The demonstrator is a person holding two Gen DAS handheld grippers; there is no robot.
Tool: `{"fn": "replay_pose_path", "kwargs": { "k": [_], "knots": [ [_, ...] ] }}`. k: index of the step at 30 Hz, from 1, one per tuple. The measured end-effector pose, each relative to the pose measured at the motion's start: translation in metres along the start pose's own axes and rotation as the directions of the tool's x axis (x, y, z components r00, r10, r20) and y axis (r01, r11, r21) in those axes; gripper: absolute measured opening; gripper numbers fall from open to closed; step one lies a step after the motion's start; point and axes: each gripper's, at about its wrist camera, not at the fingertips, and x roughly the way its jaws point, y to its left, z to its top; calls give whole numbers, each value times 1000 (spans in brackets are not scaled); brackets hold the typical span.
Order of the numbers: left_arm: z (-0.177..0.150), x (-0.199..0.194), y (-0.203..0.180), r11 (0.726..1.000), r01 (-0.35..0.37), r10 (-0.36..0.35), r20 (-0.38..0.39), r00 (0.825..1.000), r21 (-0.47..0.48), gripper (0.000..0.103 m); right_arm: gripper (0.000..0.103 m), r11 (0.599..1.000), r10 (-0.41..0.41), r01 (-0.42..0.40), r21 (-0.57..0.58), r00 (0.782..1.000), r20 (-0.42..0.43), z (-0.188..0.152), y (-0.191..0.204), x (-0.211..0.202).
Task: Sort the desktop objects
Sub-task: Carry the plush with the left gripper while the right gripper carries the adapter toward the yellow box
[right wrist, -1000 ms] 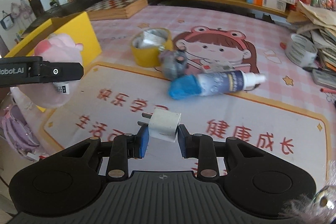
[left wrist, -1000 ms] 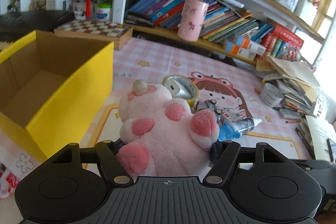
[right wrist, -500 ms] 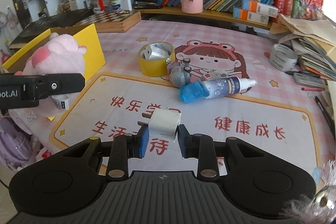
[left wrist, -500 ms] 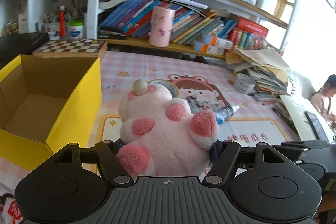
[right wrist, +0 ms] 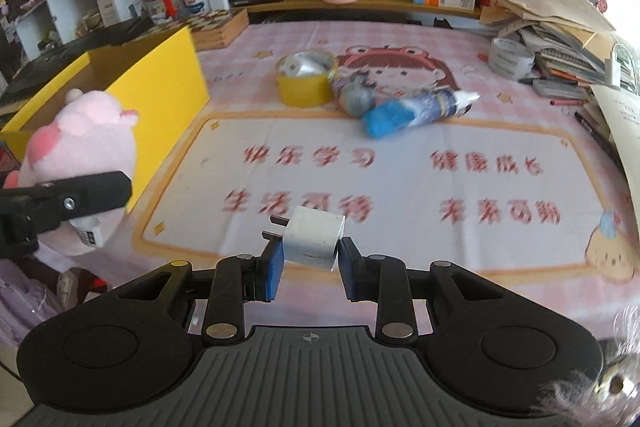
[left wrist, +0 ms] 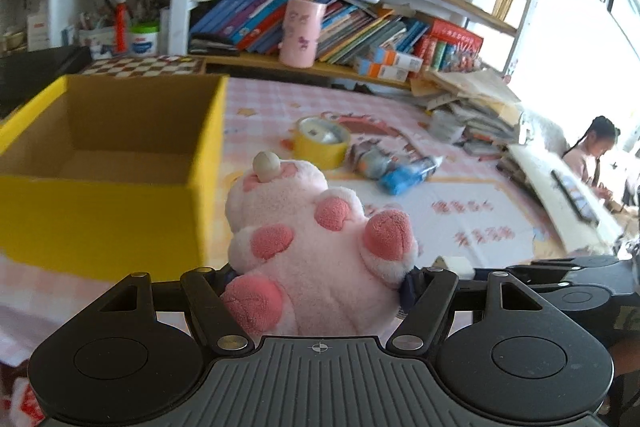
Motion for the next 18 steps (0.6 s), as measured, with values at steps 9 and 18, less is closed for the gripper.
{"fn": "replay_pose_path", "kwargs": {
  "k": [9,18],
  "knots": [
    [-38,-43,39,997,-33,37,-57,998,70,71,27,998,41,-42,-46,999,-36,-44,83,-11],
    [-59,-73,72,998,-59,61,-73,995,27,71,27,997,74,-76,-31,996,-57,-66,123,-19]
  ]
}}
